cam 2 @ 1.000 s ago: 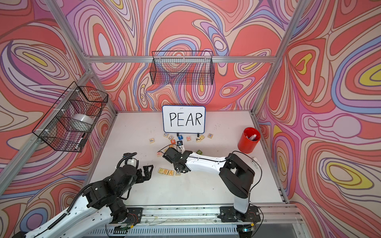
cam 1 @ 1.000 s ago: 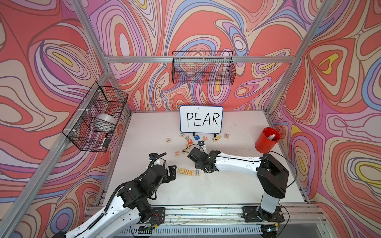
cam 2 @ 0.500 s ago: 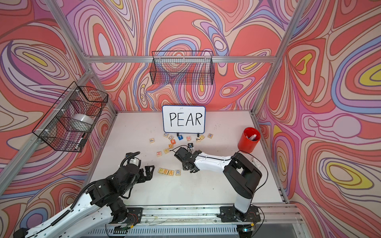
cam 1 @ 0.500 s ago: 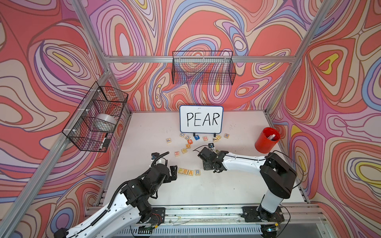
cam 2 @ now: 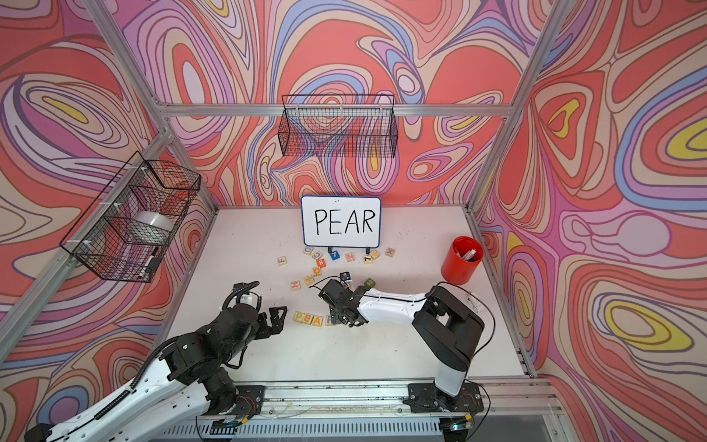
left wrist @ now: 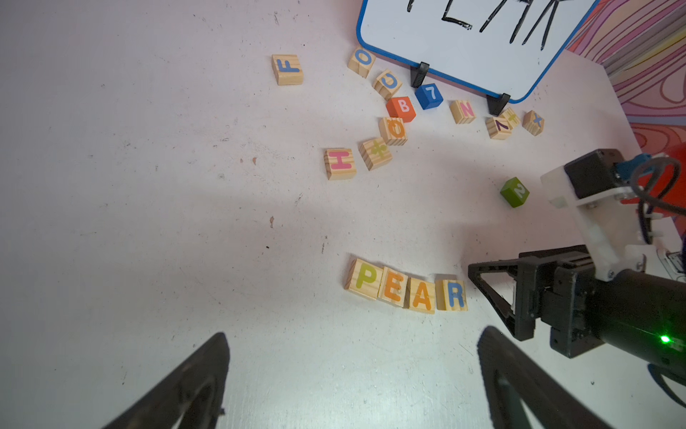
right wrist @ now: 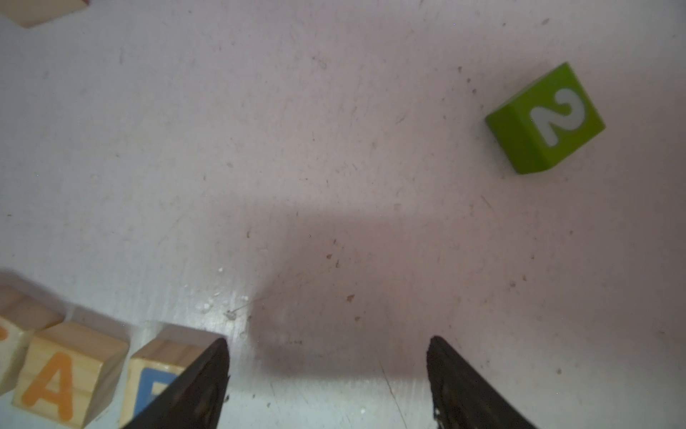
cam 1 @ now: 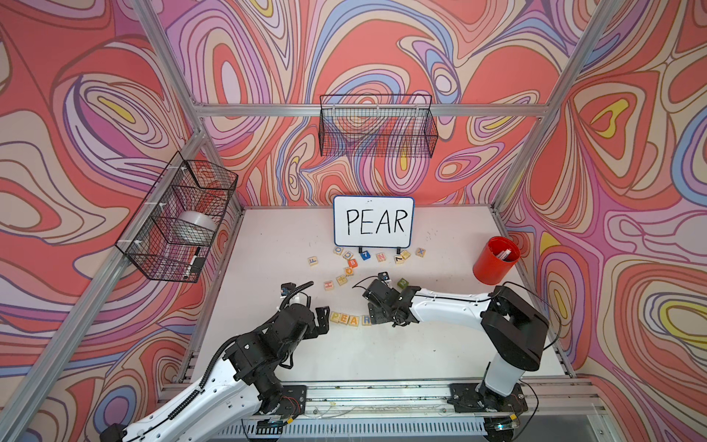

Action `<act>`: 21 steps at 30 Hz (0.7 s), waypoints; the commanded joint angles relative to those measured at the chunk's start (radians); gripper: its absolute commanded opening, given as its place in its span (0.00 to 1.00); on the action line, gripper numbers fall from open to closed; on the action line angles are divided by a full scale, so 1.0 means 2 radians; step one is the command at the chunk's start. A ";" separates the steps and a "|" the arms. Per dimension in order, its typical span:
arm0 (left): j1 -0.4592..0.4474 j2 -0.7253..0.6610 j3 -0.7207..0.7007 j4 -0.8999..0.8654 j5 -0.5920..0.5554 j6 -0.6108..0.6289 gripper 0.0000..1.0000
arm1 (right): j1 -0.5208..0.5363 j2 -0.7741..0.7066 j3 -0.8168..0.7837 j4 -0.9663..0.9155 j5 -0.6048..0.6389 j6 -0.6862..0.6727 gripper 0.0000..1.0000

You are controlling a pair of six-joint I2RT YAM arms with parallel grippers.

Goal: Spell the uppercase word “pear” with letter blocks
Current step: Adjust the letter block at the center of the board.

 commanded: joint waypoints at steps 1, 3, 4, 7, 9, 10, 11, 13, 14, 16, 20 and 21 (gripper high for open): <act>-0.001 -0.003 0.010 0.002 -0.002 -0.005 1.00 | 0.002 0.001 -0.002 0.005 -0.002 -0.001 0.85; -0.001 -0.005 0.010 0.002 -0.002 -0.005 1.00 | 0.004 0.002 -0.002 0.007 -0.004 -0.001 0.85; -0.001 -0.005 0.009 0.002 -0.002 -0.005 1.00 | 0.004 0.004 -0.002 0.007 -0.004 -0.001 0.85; -0.001 -0.006 0.009 0.000 -0.002 -0.006 1.00 | 0.008 0.007 0.003 0.009 -0.009 -0.004 0.85; -0.001 -0.007 0.009 -0.002 -0.002 -0.007 1.00 | 0.009 0.024 0.009 0.006 -0.012 -0.005 0.85; -0.001 -0.008 0.008 -0.004 -0.002 -0.007 1.00 | 0.009 0.026 0.012 0.003 -0.011 -0.005 0.85; -0.001 -0.009 0.009 -0.005 -0.002 -0.008 1.00 | 0.010 0.028 0.014 0.001 -0.010 -0.006 0.85; -0.001 -0.013 0.008 -0.008 -0.004 -0.009 1.00 | 0.011 0.027 0.014 0.000 -0.010 -0.003 0.85; -0.001 -0.015 0.008 -0.008 -0.004 -0.009 1.00 | 0.012 0.026 0.013 0.002 -0.010 -0.003 0.85; -0.001 -0.019 0.006 -0.008 -0.005 -0.010 1.00 | 0.012 0.022 0.010 0.006 -0.013 -0.001 0.85; -0.001 -0.021 0.004 -0.008 -0.005 -0.012 1.00 | 0.015 0.020 0.006 0.015 -0.020 0.005 0.85; -0.001 -0.020 0.004 -0.007 -0.005 -0.013 1.00 | 0.017 0.020 0.005 0.016 -0.022 0.007 0.85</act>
